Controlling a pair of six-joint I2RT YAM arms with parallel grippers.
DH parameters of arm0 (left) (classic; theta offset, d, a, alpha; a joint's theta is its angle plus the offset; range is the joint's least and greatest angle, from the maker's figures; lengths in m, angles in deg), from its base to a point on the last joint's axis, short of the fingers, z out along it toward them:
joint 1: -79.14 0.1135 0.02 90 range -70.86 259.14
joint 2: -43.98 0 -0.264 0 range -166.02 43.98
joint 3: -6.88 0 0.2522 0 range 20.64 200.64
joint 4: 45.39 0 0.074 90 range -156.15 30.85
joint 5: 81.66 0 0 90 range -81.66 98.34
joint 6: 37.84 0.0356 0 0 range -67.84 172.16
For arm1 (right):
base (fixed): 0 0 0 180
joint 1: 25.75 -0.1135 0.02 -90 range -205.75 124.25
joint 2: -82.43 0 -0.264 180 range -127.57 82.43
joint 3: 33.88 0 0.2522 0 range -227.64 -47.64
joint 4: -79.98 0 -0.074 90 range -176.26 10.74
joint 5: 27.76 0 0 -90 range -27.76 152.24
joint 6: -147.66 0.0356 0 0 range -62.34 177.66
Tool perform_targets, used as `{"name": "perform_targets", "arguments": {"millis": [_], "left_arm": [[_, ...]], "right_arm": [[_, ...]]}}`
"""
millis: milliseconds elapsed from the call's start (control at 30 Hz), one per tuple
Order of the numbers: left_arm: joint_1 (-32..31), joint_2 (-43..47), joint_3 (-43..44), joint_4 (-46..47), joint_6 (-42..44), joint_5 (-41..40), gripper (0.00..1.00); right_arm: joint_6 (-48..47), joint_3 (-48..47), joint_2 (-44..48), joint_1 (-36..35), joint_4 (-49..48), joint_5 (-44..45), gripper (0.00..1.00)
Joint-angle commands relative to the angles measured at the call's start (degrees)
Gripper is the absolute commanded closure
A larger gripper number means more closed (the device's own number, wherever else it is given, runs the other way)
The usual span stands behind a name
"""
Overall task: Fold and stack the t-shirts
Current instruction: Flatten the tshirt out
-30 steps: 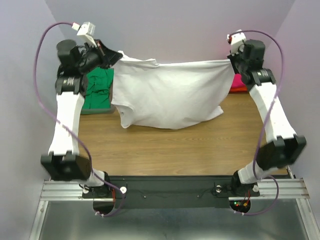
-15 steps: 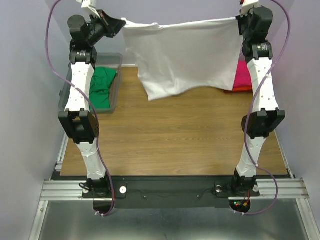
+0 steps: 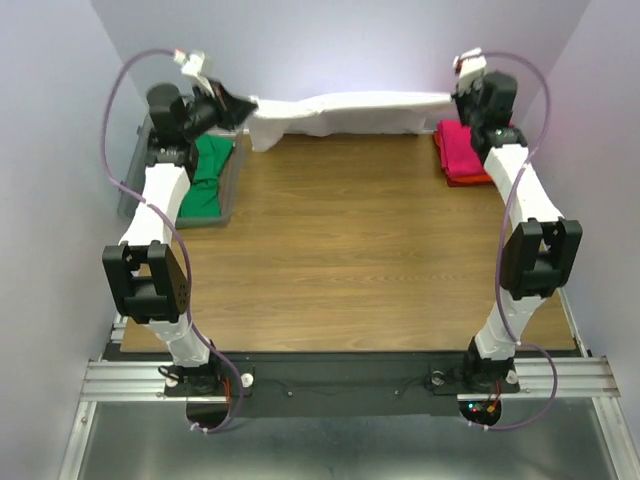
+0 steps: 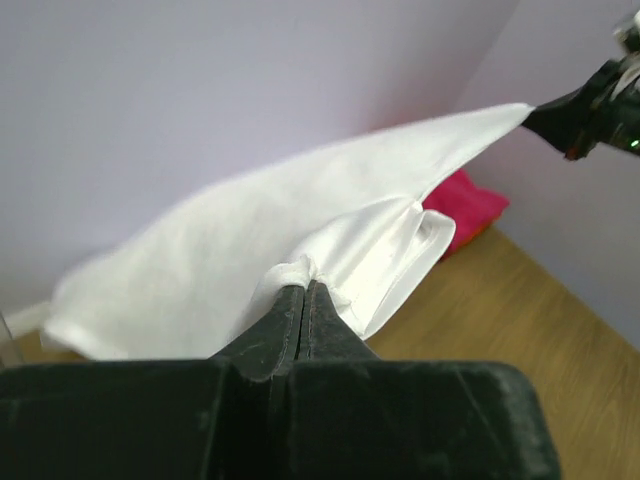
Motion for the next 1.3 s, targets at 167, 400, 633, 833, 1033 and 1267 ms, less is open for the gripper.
{"name": "perform_targets", "arguments": {"millis": [167, 400, 633, 833, 1033, 1267], "left_arm": [[0.5, 7.0, -22.3, -17.5, 21.6, 3.2, 1.00], [-0.7, 7.1, -25.2, -41.9, 41.8, 0.4, 1.00], [-2.7, 6.0, -25.2, -73.8, 70.3, -1.9, 0.77], [-4.6, 19.1, -32.0, -82.9, 90.9, -8.1, 0.39], [-12.4, 34.2, -38.3, -75.8, 89.7, -12.7, 0.31], [-17.2, 24.2, -37.8, -59.1, 76.1, -13.7, 0.40]], "right_arm": [[-6.6, 31.2, 14.3, 1.1, -5.3, -7.8, 0.99], [-15.5, 49.5, 22.1, 1.0, -3.2, -9.6, 0.99], [-27.5, 60.8, 32.1, 1.0, 10.8, -13.1, 0.99], [-38.4, 68.5, 48.0, 1.0, 27.3, -17.1, 0.58], [-40.1, 69.6, 57.0, 1.0, 32.1, -16.7, 0.13], [-18.2, 51.0, 31.1, 1.0, 32.0, -22.8, 0.32]]}}
